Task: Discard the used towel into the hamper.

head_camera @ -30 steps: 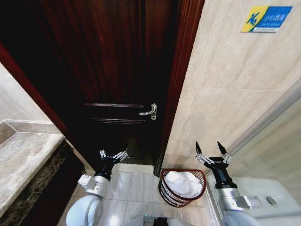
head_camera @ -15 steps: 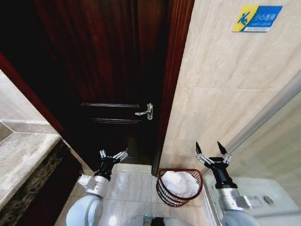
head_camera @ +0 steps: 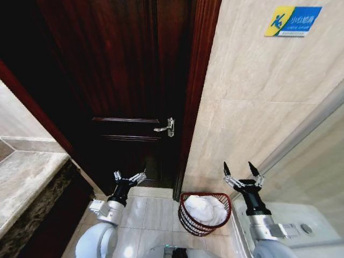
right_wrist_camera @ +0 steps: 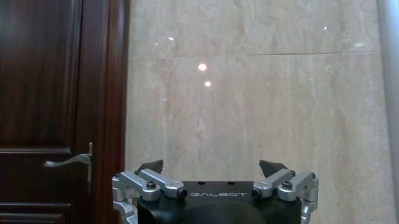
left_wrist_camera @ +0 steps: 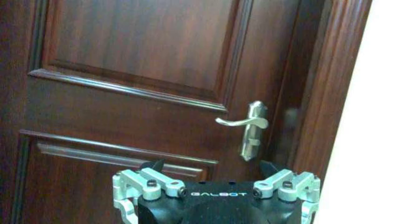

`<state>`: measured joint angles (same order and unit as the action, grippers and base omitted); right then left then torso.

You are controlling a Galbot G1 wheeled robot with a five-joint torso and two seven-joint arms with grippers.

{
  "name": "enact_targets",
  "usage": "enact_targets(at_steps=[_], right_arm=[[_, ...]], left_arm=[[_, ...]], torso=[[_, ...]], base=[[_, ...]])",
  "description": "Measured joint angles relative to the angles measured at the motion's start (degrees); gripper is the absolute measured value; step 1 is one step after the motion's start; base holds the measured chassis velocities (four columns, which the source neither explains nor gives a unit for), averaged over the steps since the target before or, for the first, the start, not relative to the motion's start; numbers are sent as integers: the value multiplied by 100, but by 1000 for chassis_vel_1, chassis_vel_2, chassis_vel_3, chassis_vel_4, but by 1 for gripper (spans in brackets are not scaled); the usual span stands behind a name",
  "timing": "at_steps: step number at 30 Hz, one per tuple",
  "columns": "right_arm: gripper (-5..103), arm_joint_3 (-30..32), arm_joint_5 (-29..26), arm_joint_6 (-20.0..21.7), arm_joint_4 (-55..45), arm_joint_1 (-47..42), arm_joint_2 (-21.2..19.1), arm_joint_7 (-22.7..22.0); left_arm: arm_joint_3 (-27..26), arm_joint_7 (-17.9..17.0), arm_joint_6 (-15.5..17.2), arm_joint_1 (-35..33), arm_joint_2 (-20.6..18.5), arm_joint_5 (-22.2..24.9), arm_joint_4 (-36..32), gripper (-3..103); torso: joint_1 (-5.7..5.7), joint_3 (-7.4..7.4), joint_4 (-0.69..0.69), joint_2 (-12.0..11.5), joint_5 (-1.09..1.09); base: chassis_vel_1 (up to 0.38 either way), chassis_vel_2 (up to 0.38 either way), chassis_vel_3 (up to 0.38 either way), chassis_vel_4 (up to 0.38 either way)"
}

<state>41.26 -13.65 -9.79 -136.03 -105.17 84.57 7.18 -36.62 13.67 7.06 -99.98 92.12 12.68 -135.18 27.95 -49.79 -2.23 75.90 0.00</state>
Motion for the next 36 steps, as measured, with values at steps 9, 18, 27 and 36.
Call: enact_targets(at_steps=[9, 18, 27, 36], right_arm=[[100, 3, 0, 0, 0, 0, -1, -1], [100, -1, 0, 0, 0, 0, 0, 0], [100, 0, 0, 0, 0, 0, 0, 0], [100, 0, 0, 0, 0, 0, 0, 0]], left_arm=[[3, 1, 0, 0, 5, 0, 0, 100], [0, 0, 0, 0, 0, 0, 0, 100], [0, 0, 0, 0, 2, 0, 0, 100], [1, 0, 0, 0, 2, 0, 0, 100]], torso=[[-1, 0, 1, 0, 2], [0, 0, 0, 0, -2], [0, 0, 0, 0, 1], [1, 0, 0, 0, 1]], base=[[-105, -114, 100, 105], [12, 14, -6, -4], [0, 0, 0, 0], [105, -96, -95, 114]])
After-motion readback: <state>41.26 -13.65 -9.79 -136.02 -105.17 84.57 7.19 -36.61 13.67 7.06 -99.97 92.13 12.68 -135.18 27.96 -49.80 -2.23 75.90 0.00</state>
